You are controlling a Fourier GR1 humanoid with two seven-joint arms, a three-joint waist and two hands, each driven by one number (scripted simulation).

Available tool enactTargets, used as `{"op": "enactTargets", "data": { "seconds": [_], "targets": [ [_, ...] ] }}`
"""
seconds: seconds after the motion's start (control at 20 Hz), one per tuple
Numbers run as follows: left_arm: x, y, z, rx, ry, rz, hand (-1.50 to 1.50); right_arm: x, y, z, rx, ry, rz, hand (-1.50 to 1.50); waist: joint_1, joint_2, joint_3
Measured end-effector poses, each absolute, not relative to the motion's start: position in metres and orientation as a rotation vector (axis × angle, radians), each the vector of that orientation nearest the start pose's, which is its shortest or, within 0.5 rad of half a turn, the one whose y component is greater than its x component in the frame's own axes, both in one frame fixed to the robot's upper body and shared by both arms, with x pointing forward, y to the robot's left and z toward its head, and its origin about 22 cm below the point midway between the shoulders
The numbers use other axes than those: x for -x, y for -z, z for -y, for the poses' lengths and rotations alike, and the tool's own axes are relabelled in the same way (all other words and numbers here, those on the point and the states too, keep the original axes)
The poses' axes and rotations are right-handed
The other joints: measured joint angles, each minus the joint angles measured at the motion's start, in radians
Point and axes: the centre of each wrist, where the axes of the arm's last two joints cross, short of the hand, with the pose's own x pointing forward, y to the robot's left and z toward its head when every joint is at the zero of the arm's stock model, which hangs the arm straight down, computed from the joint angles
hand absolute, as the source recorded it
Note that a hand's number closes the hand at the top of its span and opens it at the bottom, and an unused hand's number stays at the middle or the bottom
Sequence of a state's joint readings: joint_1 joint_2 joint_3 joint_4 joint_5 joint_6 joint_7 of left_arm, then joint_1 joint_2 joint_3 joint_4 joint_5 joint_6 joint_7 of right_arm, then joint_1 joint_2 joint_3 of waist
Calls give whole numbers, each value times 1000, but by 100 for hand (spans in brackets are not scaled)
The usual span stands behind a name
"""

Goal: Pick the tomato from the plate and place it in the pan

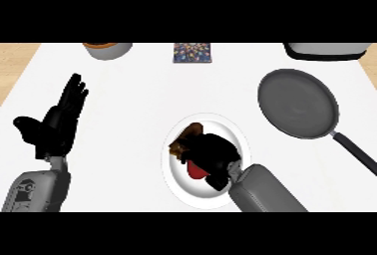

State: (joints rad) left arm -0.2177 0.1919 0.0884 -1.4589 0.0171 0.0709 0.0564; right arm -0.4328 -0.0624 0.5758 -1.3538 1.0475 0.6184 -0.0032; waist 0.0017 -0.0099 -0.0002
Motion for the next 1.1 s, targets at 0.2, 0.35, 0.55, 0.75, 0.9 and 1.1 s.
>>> {"op": "enactTargets", "data": {
  "seconds": [0.2,0.35,0.55,0.75,0.9,1.1],
  "targets": [
    [-293,-46,-274,-197,51,1616,0,-282,-32,78,238,-1963,1263,150,0,-1,1],
    [-299,-50,-275,-200,53,1620,0,-283,-31,78,237,-1972,1280,150,-1,-2,1],
    [-298,-48,-273,-194,49,1618,0,-286,-34,75,299,-1858,1295,150,6,0,2],
    [-296,-48,-274,-201,46,1620,0,-303,-37,94,516,-1533,1193,150,1,3,2],
    [-297,-49,-274,-202,53,1622,0,-317,-45,108,725,-1291,1094,150,6,8,0],
    [-300,-51,-269,-186,71,1626,0,-333,-78,99,1017,-1002,1080,150,31,10,-1]
  ]
}}
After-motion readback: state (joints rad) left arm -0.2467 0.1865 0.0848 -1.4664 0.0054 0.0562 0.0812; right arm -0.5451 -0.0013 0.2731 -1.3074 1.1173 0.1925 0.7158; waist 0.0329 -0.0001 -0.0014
